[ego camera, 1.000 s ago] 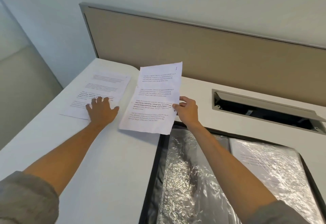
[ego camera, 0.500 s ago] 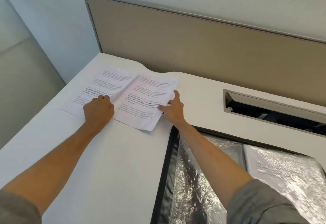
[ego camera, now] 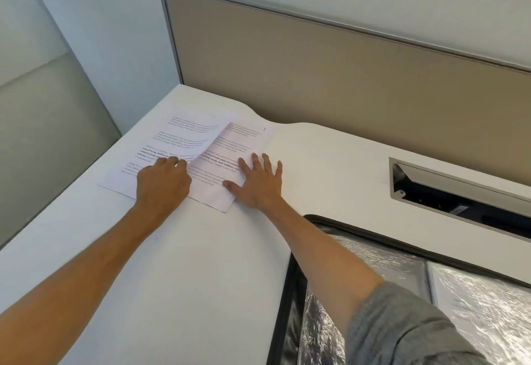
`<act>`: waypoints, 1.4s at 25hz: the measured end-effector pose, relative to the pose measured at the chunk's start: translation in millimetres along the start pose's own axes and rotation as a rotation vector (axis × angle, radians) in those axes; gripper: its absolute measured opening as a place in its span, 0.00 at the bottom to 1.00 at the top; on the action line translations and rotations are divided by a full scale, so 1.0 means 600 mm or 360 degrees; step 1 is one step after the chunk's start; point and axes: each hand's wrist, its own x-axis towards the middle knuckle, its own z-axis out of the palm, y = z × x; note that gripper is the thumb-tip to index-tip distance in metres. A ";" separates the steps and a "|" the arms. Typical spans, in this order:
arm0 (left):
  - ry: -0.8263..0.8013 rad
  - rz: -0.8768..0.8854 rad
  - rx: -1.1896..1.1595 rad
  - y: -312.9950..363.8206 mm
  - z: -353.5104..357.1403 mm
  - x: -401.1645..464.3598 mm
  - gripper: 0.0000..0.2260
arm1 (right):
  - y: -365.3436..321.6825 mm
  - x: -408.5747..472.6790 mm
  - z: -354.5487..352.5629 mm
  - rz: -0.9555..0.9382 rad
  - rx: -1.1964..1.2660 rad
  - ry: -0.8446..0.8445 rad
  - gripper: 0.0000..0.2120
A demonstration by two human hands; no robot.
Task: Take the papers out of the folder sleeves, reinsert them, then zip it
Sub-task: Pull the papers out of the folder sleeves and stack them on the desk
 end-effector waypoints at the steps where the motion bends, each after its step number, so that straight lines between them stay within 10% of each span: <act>1: -0.0001 0.0038 0.0011 0.000 0.002 -0.003 0.03 | -0.013 0.008 0.000 0.0008 0.0016 -0.0020 0.37; 35: 0.0188 0.0196 -0.0193 -0.040 0.089 -0.029 0.19 | -0.059 0.116 0.014 -0.0168 0.0951 0.0170 0.28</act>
